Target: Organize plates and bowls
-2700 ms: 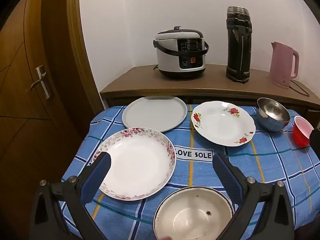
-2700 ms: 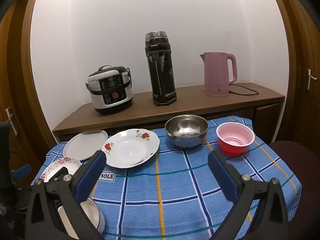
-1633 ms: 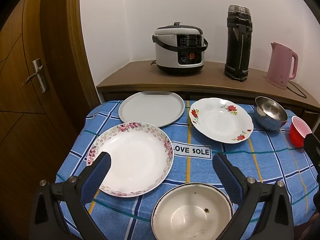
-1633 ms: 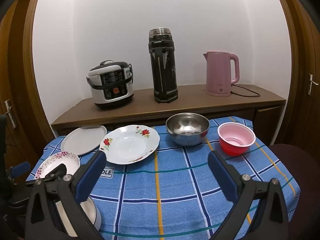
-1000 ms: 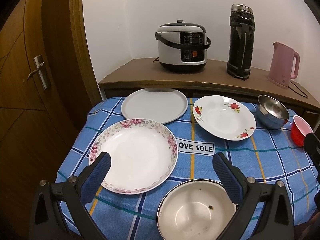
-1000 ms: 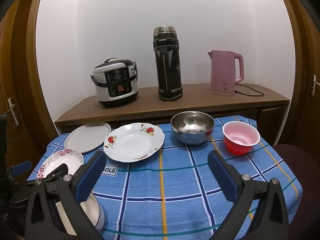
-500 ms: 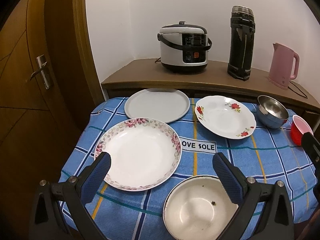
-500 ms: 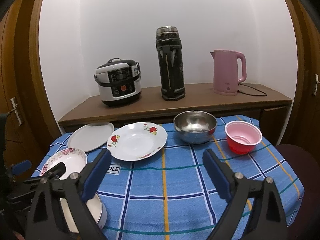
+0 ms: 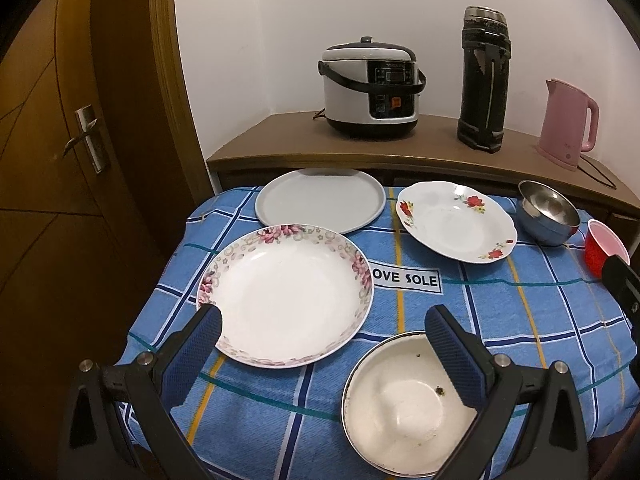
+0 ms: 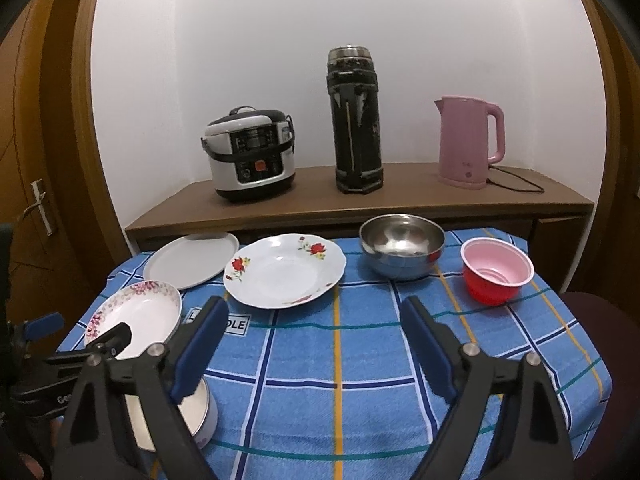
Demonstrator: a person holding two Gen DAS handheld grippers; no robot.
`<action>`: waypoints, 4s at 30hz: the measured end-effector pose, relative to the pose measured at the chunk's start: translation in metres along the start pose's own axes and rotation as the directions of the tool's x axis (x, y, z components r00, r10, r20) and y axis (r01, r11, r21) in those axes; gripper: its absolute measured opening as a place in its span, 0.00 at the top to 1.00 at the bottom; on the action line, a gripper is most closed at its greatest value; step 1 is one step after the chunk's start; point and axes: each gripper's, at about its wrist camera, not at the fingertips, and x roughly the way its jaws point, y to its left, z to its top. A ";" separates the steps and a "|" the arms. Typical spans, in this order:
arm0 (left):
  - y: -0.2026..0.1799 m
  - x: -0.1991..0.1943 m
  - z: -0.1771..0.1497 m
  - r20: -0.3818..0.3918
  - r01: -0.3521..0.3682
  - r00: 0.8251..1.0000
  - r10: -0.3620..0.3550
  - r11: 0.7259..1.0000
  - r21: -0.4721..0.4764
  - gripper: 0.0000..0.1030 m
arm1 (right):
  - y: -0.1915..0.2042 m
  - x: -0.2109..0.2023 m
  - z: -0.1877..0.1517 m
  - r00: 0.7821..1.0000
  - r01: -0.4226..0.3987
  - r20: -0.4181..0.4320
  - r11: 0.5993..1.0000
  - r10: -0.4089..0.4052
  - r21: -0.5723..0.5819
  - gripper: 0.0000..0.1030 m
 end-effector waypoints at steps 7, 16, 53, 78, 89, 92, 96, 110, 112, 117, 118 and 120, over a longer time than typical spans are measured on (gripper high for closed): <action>0.000 0.002 0.000 -0.002 0.003 1.000 -0.003 1.000 0.001 0.00 | 0.002 -0.001 0.002 1.000 0.002 0.010 1.000 -0.002 -0.008 0.15; -0.001 0.005 0.001 0.002 0.003 1.000 -0.003 1.000 0.004 0.00 | 0.007 0.002 0.002 1.000 -0.003 0.005 1.000 0.004 -0.026 0.18; 0.035 0.009 -0.038 -0.098 0.110 0.989 -0.115 0.993 -0.048 0.31 | 0.040 0.034 -0.041 0.935 -0.285 -0.239 0.956 0.262 -0.065 0.45; -0.034 0.137 0.099 -0.283 0.239 0.934 -0.218 0.970 0.039 0.37 | -0.043 0.167 0.027 0.934 -0.079 -0.332 0.984 0.129 0.159 0.48; -0.059 0.194 0.108 -0.400 0.239 0.894 -0.201 0.970 0.049 0.48 | -0.051 0.218 0.020 0.900 -0.070 -0.410 0.977 0.149 0.203 0.48; -0.064 0.203 0.107 -0.414 0.241 0.889 -0.197 0.969 0.056 0.55 | -0.051 0.228 0.018 0.891 -0.064 -0.429 0.977 0.147 0.202 0.48; -0.069 0.211 0.108 -0.433 0.271 0.872 -0.230 0.962 0.035 0.60 | -0.050 0.236 0.017 0.889 -0.064 -0.436 0.980 0.142 0.189 0.60; -0.079 0.206 0.112 -0.404 0.275 0.889 -0.217 0.957 0.089 0.71 | -0.040 0.239 0.020 0.888 -0.096 -0.436 0.986 0.146 0.136 0.78; -0.075 0.204 0.116 -0.391 0.273 0.893 -0.221 0.959 0.082 0.71 | -0.037 0.235 0.023 0.892 -0.102 -0.426 0.986 0.150 0.132 0.77; -0.055 0.196 0.121 -0.367 0.264 0.902 -0.226 0.963 0.057 0.71 | -0.022 0.228 0.034 0.901 -0.122 -0.405 0.987 0.155 0.106 0.77; -0.051 0.195 0.121 -0.365 0.265 0.903 -0.229 0.963 0.053 0.71 | -0.019 0.228 0.035 0.901 -0.125 -0.404 0.987 0.157 0.104 0.77; -0.043 0.192 0.123 -0.356 0.262 0.906 -0.229 0.964 0.049 0.71 | -0.014 0.226 0.037 0.902 -0.135 -0.398 0.986 0.165 0.103 0.77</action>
